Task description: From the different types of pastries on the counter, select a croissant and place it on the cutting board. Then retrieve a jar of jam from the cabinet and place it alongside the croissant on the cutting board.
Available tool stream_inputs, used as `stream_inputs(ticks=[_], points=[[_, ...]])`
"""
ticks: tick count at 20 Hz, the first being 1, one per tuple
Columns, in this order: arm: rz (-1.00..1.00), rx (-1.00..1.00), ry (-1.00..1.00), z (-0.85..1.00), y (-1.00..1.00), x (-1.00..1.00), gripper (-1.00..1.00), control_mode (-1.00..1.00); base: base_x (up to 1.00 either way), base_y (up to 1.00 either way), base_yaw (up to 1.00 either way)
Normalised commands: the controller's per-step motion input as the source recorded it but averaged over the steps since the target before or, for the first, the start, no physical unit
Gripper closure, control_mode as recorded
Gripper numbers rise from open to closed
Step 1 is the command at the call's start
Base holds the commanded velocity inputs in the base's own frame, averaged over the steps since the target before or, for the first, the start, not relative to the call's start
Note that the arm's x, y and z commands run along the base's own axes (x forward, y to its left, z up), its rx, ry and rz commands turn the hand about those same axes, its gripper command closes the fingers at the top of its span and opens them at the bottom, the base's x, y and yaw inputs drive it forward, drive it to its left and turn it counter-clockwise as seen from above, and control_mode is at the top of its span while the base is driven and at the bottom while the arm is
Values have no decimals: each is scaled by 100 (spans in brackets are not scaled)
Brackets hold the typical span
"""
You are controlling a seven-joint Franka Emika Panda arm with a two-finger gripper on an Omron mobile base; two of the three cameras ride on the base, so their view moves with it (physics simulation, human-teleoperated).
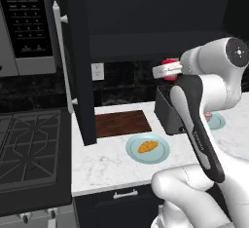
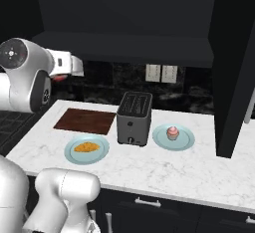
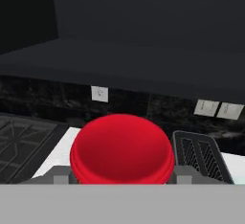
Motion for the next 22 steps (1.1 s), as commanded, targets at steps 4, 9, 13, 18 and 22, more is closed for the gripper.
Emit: stream_inputs(ticks=[4, 9, 13, 18, 22], points=[[0, 0, 6, -86, -31, -97, 100, -100, 0, 0, 0], [-3, -3, 5, -78, -9, -77, 100, -100, 0, 0, 0], [-11, -4, 9, -69, 0, -37, 100, -100, 0, 0, 0], [-10, -5, 0, -54, 2, 12, 100, -100, 0, 0, 0], [-6, 0, -24, -66, 0, 3, 100, -100, 0, 0, 0]])
